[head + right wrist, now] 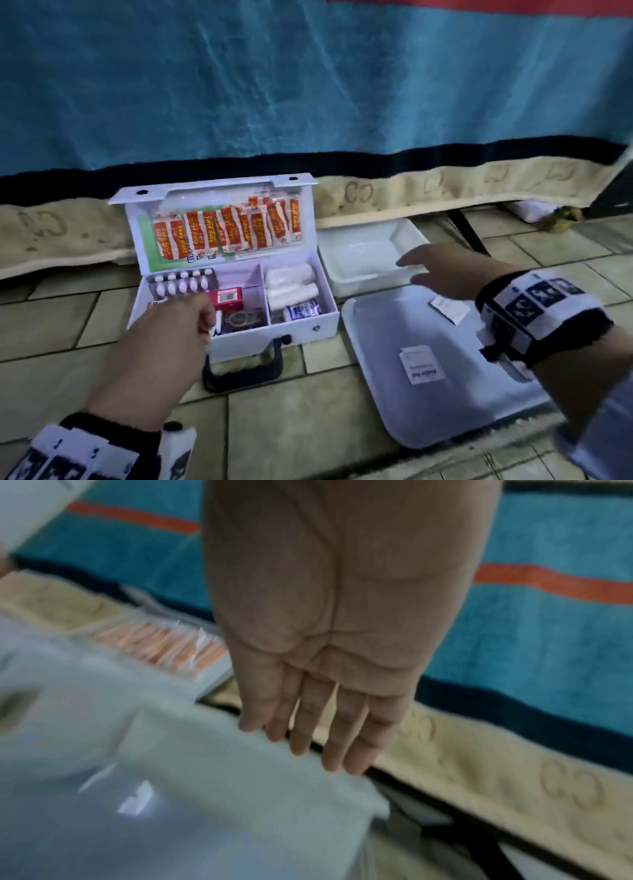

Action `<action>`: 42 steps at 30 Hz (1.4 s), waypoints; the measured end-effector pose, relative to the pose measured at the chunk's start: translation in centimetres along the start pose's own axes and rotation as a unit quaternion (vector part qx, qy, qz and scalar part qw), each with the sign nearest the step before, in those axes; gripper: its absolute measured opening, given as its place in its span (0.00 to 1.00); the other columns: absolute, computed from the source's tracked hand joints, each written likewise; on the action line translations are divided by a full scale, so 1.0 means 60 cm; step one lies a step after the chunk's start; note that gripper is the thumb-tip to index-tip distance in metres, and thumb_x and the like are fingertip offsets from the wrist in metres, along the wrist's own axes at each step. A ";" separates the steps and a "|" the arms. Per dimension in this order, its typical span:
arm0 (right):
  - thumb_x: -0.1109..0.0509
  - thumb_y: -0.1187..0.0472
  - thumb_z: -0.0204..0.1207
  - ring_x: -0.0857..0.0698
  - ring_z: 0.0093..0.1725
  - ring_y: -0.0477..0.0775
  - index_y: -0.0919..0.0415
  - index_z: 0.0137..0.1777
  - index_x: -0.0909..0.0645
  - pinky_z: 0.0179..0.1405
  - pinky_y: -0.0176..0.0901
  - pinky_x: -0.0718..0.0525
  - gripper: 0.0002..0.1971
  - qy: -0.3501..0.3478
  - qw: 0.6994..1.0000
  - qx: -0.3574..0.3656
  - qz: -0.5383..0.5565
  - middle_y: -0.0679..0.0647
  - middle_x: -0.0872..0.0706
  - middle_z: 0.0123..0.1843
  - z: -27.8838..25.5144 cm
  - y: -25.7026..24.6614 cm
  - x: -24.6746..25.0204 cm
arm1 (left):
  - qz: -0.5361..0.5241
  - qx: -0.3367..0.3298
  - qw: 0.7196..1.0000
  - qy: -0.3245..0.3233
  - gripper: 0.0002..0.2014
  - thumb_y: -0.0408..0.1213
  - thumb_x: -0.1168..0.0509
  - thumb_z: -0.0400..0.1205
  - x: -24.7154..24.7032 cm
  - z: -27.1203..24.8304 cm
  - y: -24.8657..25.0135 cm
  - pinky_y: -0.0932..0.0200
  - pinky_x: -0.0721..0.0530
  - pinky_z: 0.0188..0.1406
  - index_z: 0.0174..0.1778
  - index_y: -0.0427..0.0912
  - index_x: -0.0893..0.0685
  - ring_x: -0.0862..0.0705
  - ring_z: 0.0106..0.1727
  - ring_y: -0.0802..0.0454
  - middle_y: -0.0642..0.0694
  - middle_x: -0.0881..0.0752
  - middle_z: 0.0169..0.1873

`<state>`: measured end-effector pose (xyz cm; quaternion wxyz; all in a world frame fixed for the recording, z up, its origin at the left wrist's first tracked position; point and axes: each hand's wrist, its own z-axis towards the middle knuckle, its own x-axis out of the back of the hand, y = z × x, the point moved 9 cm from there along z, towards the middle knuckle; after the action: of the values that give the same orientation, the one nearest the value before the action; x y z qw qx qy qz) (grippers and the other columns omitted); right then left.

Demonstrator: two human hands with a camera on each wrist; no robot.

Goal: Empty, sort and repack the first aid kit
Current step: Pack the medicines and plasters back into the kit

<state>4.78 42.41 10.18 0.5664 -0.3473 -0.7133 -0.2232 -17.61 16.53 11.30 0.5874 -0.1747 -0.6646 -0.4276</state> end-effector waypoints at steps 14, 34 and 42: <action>0.39 0.63 0.82 0.19 0.67 0.50 0.49 0.67 0.19 0.61 0.32 0.27 0.17 0.095 0.990 0.027 0.103 0.46 0.17 0.68 -0.024 0.042 -0.008 | 0.093 -0.243 0.956 -0.137 0.21 0.44 0.38 0.82 -0.147 0.004 0.263 0.54 0.33 0.72 0.72 0.50 0.27 0.37 0.76 0.50 0.53 0.33 0.75; 0.27 0.53 0.73 0.14 0.55 0.59 0.66 0.57 0.17 0.54 0.50 0.14 0.19 -0.069 0.990 -0.063 -0.103 0.60 0.14 0.56 -0.029 0.095 -0.079 | 0.183 -0.263 0.913 -0.252 0.17 0.37 0.37 0.81 -0.282 -0.042 0.413 0.50 0.23 0.56 0.65 0.35 0.25 0.21 0.63 0.39 0.37 0.23 0.63; 0.38 0.62 0.75 0.16 0.52 0.60 0.64 0.48 0.19 0.47 0.44 0.18 0.08 -0.070 0.992 -0.045 -0.098 0.57 0.16 0.49 -0.034 0.087 -0.084 | 0.178 -0.272 0.909 -0.261 0.16 0.30 0.43 0.84 -0.281 -0.030 0.394 0.55 0.27 0.62 0.67 0.36 0.24 0.22 0.65 0.40 0.37 0.20 0.63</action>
<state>10.58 43.19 5.49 0.4742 -0.3155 -0.7710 -0.2848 5.08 33.22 4.12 0.3892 -0.5482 -0.6100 -0.4194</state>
